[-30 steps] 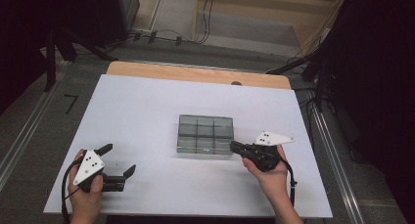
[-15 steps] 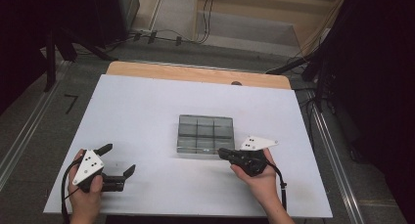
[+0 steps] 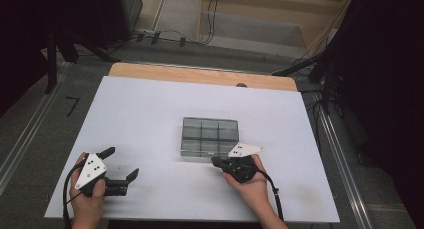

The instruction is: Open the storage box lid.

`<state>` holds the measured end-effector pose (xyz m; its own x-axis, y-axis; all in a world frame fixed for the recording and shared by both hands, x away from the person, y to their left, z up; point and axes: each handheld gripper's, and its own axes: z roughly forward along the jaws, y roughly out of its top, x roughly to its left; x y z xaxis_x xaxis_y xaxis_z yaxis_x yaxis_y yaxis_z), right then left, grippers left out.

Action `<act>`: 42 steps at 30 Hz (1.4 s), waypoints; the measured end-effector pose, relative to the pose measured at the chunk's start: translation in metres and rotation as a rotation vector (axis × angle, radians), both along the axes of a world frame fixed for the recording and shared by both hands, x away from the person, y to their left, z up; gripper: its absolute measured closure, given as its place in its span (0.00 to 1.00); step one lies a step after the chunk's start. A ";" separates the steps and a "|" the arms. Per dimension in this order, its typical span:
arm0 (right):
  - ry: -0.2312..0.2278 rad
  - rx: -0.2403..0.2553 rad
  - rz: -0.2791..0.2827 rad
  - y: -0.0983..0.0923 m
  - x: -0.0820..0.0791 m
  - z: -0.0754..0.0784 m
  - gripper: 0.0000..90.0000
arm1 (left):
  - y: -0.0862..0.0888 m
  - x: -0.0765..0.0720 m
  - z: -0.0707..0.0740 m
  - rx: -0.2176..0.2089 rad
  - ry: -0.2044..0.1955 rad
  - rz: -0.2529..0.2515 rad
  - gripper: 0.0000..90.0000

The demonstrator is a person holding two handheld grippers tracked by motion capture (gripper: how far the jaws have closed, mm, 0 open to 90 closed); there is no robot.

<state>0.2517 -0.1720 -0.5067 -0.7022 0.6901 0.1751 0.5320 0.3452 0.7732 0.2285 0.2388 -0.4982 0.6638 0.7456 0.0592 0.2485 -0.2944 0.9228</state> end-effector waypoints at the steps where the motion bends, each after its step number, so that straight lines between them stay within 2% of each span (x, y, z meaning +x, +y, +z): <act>1: 0.000 0.000 0.000 0.000 0.000 0.000 0.97 | 0.000 0.000 0.000 0.000 0.000 0.000 0.00; 7: 0.034 -0.029 -0.048 0.007 0.003 -0.011 0.97 | 0.000 0.000 0.000 0.001 -0.001 0.001 0.00; 10: 0.029 -0.039 -0.061 0.008 0.003 -0.013 0.97 | 0.000 0.000 0.000 0.001 -0.002 0.001 0.00; 18: 0.020 -0.015 -0.074 0.007 0.004 -0.012 0.97 | -0.001 0.000 0.000 0.004 -0.002 0.002 0.00; 24: 0.015 0.026 -0.076 0.006 0.005 -0.009 0.97 | -0.001 0.000 0.000 0.008 0.000 0.000 0.00; 42: 0.010 0.040 -0.065 0.004 0.004 -0.006 0.97 | 0.000 0.000 0.000 -0.002 0.001 0.003 0.00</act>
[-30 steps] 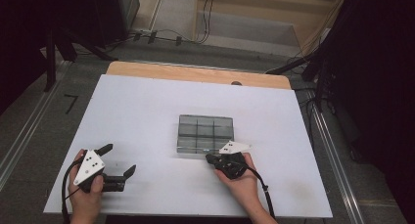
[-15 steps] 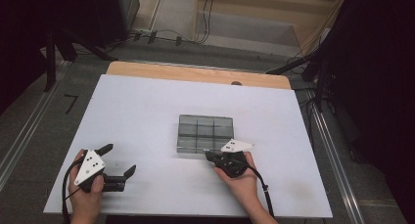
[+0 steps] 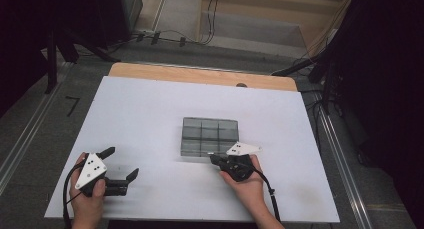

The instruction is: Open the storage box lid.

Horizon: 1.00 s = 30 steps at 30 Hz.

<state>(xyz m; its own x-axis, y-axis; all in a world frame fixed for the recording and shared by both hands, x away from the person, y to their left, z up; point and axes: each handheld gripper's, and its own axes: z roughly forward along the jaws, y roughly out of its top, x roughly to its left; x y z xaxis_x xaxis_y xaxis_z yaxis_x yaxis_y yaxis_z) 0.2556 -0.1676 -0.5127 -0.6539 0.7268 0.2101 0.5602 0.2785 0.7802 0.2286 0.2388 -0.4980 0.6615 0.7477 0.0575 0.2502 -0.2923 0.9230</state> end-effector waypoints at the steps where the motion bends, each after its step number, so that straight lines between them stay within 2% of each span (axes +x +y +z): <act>1: -0.001 0.006 0.000 0.000 0.000 0.001 0.97 | 0.000 0.000 0.000 -0.002 -0.001 0.001 0.00; 7: -0.011 0.012 0.005 -0.001 0.000 0.005 0.97 | 0.001 0.000 0.001 -0.011 -0.001 0.008 0.00; 10: -0.016 0.015 0.005 -0.001 -0.001 0.007 0.97 | -0.002 -0.001 0.003 0.011 -0.009 0.014 0.00; 12: -0.017 0.020 0.004 -0.001 -0.001 0.008 0.97 | -0.003 -0.001 0.003 0.005 -0.006 0.016 0.00; 13: -0.018 0.019 0.005 -0.002 0.000 0.009 0.97 | -0.007 0.000 0.005 -0.021 -0.002 0.013 0.00; 16: -0.019 0.023 0.005 -0.002 0.000 0.011 0.97 | -0.012 0.000 0.008 -0.020 -0.004 0.009 0.00; 23: -0.027 0.025 0.012 -0.003 0.001 0.017 0.97 | -0.038 0.002 0.020 -0.064 0.010 -0.047 0.00; 28: -0.032 0.031 0.014 -0.004 0.002 0.022 0.97 | -0.049 0.007 0.024 -0.058 0.023 -0.045 0.00; 29: -0.035 0.033 0.016 -0.004 0.003 0.023 0.97 | -0.055 0.011 0.025 -0.061 0.046 -0.068 0.00; 30: -0.033 0.034 0.015 -0.004 0.003 0.024 0.97 | -0.055 0.011 0.025 -0.061 0.046 -0.068 0.00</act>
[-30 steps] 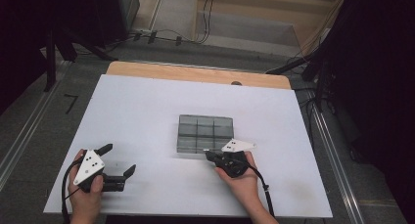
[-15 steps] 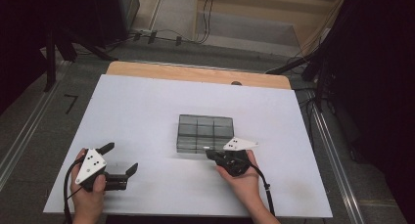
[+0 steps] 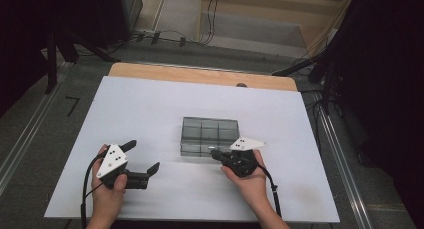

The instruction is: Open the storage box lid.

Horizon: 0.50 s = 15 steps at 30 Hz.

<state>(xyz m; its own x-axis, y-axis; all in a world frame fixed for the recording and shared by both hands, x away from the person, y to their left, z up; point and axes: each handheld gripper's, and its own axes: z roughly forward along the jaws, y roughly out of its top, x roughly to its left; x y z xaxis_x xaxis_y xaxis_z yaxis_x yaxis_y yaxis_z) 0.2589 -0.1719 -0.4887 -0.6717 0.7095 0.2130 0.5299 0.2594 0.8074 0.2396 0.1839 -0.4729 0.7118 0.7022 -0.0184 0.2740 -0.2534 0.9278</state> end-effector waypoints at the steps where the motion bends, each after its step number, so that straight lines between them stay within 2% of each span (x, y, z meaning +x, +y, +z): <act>1: -0.003 -0.004 0.001 0.000 0.000 0.001 0.97 | -0.005 0.002 0.001 0.010 0.005 -0.015 0.00; 6: -0.011 -0.013 0.004 -0.001 0.003 0.009 0.97 | -0.015 0.009 0.006 -0.008 0.004 -0.027 0.00; 15: -0.029 -0.014 0.002 -0.001 0.008 0.021 0.97 | -0.036 0.025 0.009 -0.015 0.011 -0.059 0.00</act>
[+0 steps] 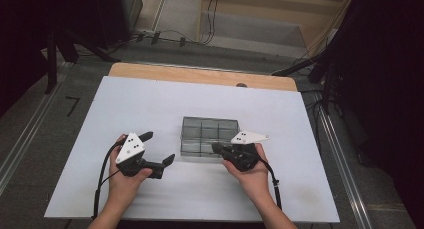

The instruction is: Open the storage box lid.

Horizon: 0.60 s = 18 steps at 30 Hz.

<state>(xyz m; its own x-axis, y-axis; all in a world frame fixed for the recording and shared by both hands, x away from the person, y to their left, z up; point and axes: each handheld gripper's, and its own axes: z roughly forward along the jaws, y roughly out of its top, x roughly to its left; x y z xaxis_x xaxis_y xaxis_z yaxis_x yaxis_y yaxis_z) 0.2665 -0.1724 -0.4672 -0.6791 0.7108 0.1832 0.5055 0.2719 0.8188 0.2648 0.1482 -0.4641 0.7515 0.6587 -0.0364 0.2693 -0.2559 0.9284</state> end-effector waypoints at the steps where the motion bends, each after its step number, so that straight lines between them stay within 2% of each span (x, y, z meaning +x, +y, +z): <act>1: -0.002 0.001 -0.001 0.000 0.001 0.001 0.97 | -0.002 0.003 0.000 0.002 0.002 -0.002 0.00; 5: -0.008 0.002 -0.003 0.000 0.003 0.006 0.97 | -0.016 0.015 -0.003 0.008 0.006 -0.013 0.03; 13: -0.019 0.008 -0.008 -0.001 0.006 0.013 0.97 | -0.030 0.029 0.000 0.001 -0.001 -0.016 0.05; 14: -0.021 0.009 -0.007 -0.001 0.006 0.014 0.97 | -0.031 0.031 0.001 -0.002 -0.002 -0.002 0.07; 15: -0.025 0.017 -0.011 -0.001 0.008 0.015 0.97 | -0.032 0.033 0.002 -0.014 -0.001 0.007 0.17; 17: -0.025 0.016 -0.013 0.000 0.008 0.017 0.97 | -0.034 0.038 0.004 -0.028 0.004 0.002 0.19; 18: -0.029 0.016 -0.015 0.000 0.010 0.019 0.97 | -0.036 0.041 0.005 -0.026 -0.001 0.003 0.23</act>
<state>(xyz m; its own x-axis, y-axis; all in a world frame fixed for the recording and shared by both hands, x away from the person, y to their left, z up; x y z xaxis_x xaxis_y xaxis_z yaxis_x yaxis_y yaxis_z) 0.2765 -0.1725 -0.4485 -0.6737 0.7180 0.1750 0.4852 0.2511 0.8376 0.3056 0.1117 -0.4586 0.7497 0.6597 -0.0528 0.2692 -0.2311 0.9350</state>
